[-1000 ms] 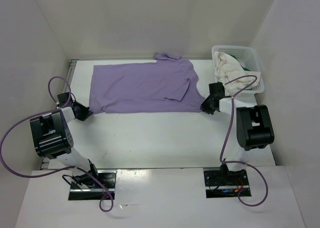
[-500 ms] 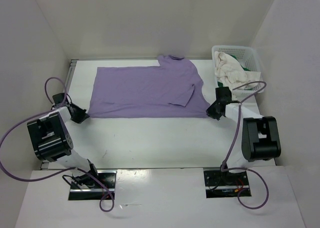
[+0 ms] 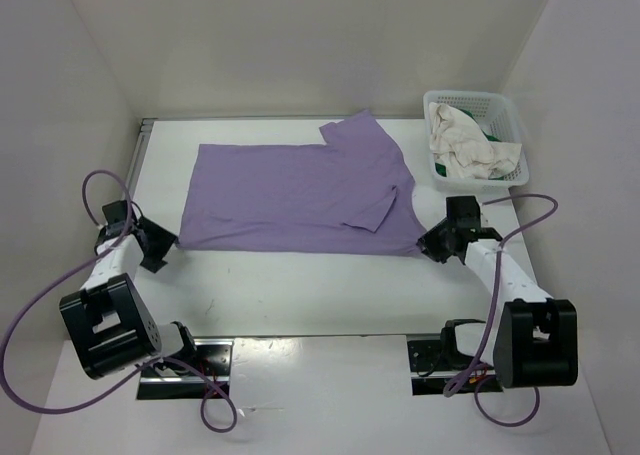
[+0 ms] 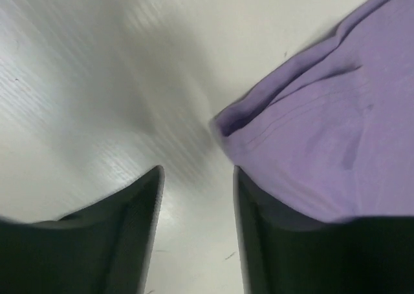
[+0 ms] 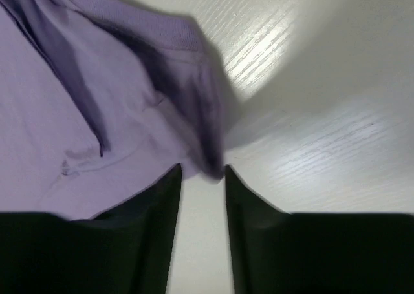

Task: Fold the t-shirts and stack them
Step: Fold the flattened tshirt in 1/3 of the way

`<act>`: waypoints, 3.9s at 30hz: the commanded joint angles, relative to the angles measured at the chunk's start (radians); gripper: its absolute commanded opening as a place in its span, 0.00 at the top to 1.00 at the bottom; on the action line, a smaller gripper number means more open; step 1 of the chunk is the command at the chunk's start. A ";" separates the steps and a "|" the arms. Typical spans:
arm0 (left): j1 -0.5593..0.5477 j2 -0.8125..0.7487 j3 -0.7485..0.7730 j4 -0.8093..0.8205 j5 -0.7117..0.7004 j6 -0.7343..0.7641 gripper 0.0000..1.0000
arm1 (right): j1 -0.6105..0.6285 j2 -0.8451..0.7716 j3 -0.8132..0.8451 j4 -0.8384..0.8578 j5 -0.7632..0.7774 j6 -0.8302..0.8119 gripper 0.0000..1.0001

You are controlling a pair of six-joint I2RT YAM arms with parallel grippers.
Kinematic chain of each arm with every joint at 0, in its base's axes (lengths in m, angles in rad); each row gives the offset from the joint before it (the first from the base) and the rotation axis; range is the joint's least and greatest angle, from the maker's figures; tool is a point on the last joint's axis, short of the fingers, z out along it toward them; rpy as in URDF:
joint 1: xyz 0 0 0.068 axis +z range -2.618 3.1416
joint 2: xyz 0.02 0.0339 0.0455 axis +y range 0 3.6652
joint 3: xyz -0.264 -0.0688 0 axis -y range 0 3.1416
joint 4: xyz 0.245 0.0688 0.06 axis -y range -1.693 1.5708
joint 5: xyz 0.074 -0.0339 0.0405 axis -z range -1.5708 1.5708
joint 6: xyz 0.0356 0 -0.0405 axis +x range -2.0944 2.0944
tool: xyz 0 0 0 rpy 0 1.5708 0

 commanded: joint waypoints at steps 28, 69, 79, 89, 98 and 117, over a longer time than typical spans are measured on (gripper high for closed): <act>-0.434 0.157 0.110 0.225 0.055 0.040 0.80 | 0.276 0.425 0.282 0.294 -0.144 -0.167 0.75; -0.404 0.122 0.139 0.214 0.073 0.040 0.72 | 0.286 0.621 0.681 0.205 -0.203 -0.207 0.53; -0.603 0.123 0.123 0.222 0.093 -0.002 0.84 | 0.480 0.547 0.466 0.239 -0.178 -0.207 0.97; -0.660 0.273 0.105 0.253 0.104 0.008 0.85 | 0.555 0.666 0.520 0.227 -0.114 -0.209 0.98; -0.619 0.301 0.033 0.217 0.191 -0.006 0.82 | 0.585 0.652 0.389 0.236 -0.072 -0.190 0.98; -0.674 -0.246 -0.213 -0.003 0.245 -0.199 0.81 | 0.700 0.422 0.130 0.173 -0.075 -0.127 0.97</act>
